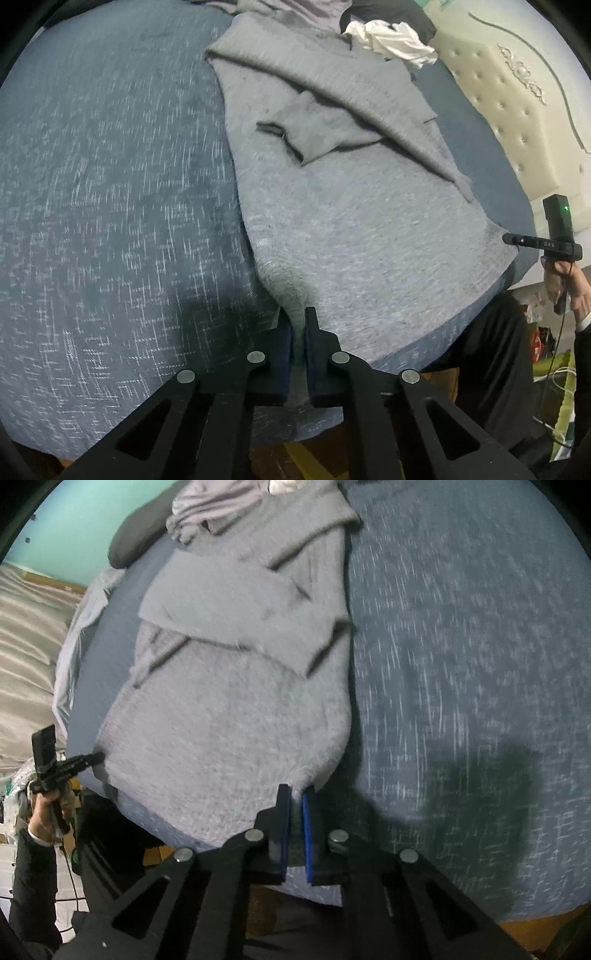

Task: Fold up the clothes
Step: 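Grasp the grey sweater hem with both grippers and fold it toward the collar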

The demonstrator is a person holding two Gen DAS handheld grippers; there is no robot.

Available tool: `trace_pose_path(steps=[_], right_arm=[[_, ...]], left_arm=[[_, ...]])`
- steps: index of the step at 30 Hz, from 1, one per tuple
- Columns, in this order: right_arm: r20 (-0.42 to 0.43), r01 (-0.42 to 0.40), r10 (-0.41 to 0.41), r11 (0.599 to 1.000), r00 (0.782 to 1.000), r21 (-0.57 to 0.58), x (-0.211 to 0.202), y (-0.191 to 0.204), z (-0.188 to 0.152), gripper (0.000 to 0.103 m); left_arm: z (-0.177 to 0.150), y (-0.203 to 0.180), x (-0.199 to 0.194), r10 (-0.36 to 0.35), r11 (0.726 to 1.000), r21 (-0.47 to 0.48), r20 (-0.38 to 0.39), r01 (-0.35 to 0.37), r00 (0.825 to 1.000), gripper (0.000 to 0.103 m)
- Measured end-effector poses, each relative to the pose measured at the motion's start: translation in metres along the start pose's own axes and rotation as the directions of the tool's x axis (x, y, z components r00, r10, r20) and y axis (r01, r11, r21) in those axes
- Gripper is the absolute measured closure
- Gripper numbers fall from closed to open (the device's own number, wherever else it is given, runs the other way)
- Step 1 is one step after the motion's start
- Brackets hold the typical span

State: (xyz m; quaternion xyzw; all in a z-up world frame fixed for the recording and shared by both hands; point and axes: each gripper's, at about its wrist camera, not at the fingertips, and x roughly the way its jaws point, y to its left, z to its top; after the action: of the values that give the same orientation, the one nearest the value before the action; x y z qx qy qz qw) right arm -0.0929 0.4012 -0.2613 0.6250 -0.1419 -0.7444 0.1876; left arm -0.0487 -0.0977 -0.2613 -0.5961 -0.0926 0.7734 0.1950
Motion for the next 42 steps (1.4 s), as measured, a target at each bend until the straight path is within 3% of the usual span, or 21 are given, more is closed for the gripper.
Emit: trace_pose_path(steps=[14, 26, 42], right_arm=[[0.131, -0.031, 0.039, 0.997, 0.991, -0.064, -0.058, 0.025, 0.019, 0.099], [0.225, -0.063, 0.098, 0.986, 0.969, -0.157, -0.105, 0.060, 0.008, 0.100], [0.277, -0.086, 0.140, 0.976, 0.951, -0.198, -0.137, 0.073, -0.014, 0.100]], left_arm=[[0.024, -0.029, -0.047, -0.037, 0.998, 0.057, 0.077, 0.033, 0.996, 0.098], [0.014, -0.045, -0.080, -0.064, 0.994, 0.102, 0.135, 0.050, 0.989, 0.099], [-0.002, -0.054, -0.106, -0.094, 0.988, 0.140, 0.175, 0.070, 0.980, 0.099]])
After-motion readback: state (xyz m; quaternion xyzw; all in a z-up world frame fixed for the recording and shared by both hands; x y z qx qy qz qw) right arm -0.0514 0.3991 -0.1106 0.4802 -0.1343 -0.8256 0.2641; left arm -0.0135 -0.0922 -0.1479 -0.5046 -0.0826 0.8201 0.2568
